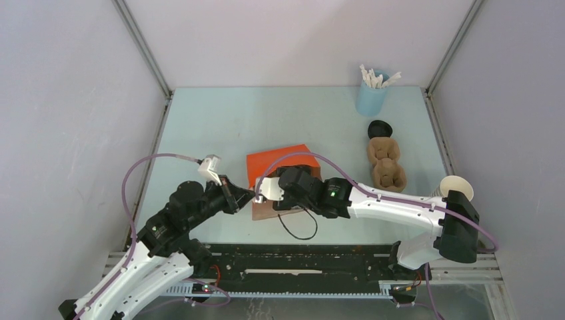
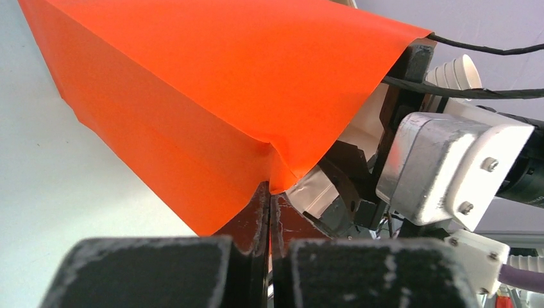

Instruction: Pack the takeout coffee

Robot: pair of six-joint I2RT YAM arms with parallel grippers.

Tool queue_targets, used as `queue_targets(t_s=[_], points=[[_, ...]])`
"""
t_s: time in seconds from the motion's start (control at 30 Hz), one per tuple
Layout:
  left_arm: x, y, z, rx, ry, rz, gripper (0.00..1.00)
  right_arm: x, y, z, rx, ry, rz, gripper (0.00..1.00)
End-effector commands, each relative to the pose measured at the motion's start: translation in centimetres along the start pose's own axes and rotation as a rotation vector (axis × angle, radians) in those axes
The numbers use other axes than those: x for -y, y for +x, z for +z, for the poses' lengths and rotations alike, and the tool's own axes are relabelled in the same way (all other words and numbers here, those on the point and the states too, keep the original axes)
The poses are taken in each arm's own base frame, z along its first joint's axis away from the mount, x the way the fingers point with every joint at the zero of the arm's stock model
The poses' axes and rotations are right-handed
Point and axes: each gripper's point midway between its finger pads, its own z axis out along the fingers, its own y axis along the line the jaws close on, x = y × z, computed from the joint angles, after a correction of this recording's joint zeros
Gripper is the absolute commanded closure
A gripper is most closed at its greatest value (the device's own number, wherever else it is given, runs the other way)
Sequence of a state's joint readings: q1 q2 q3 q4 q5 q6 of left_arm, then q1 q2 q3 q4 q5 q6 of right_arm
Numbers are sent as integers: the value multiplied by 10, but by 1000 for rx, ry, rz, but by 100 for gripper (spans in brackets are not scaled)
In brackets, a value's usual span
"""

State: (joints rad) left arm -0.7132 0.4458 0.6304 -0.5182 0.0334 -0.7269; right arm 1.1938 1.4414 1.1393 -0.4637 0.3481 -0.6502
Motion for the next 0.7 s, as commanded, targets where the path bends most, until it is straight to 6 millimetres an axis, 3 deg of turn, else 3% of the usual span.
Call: queue_targets(t_s=[0.0, 0.37, 0.67], points=[[11, -8, -4, -2, 15, -3, 100, 11, -20, -4, 75, 40, 45, 27], [14, -13, -5, 11, 17, -3, 100, 14, -16, 29, 44, 71, 6, 60], [14, -16, -6, 17, 8, -5, 100, 19, -15, 44, 43, 91, 17, 64]])
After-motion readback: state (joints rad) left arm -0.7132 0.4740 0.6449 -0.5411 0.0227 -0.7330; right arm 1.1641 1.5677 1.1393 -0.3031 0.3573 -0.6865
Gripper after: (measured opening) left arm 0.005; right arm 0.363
